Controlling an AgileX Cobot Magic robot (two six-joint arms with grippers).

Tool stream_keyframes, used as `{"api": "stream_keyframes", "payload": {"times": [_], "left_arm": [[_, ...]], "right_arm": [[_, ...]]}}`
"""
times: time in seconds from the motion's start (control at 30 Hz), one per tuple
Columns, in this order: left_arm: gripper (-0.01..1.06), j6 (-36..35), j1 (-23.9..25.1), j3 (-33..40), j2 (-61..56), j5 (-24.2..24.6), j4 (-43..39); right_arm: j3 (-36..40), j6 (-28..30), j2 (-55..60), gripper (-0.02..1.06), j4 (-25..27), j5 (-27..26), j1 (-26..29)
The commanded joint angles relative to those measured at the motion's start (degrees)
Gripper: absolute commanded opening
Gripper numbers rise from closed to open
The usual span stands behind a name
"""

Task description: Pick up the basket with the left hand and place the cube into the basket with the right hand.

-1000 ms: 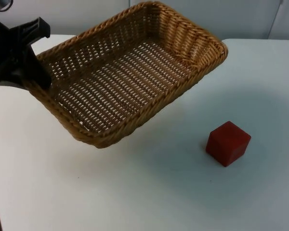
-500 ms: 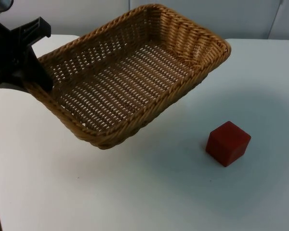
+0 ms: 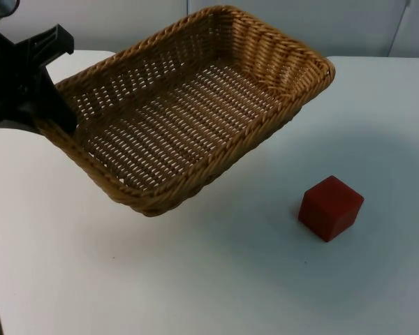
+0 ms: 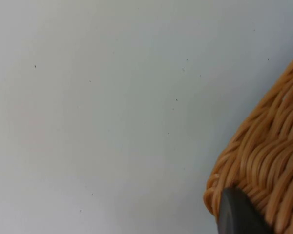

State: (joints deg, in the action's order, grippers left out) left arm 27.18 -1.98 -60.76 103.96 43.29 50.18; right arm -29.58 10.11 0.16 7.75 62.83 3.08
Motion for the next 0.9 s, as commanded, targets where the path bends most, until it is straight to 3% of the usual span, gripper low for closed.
{"api": "stream_keyframes", "payload": {"times": [0.0, 0.7, 0.87], "left_arm": [[0.00, -0.39, 0.35, -0.69, -0.97, 1.01, 1.66], [0.00, -0.39, 0.35, -0.69, -0.97, -0.15, 1.66], [0.00, -0.39, 0.35, -0.69, -0.97, -0.15, 1.66]], "right_arm": [[0.27, 0.12, -0.16, 0.00, 0.16, -0.50, 0.42], [0.27, 0.12, -0.16, 0.00, 0.16, -0.50, 0.42], [0.27, -2.60, 0.61, 0.00, -2.11, -0.85, 0.40]]}}
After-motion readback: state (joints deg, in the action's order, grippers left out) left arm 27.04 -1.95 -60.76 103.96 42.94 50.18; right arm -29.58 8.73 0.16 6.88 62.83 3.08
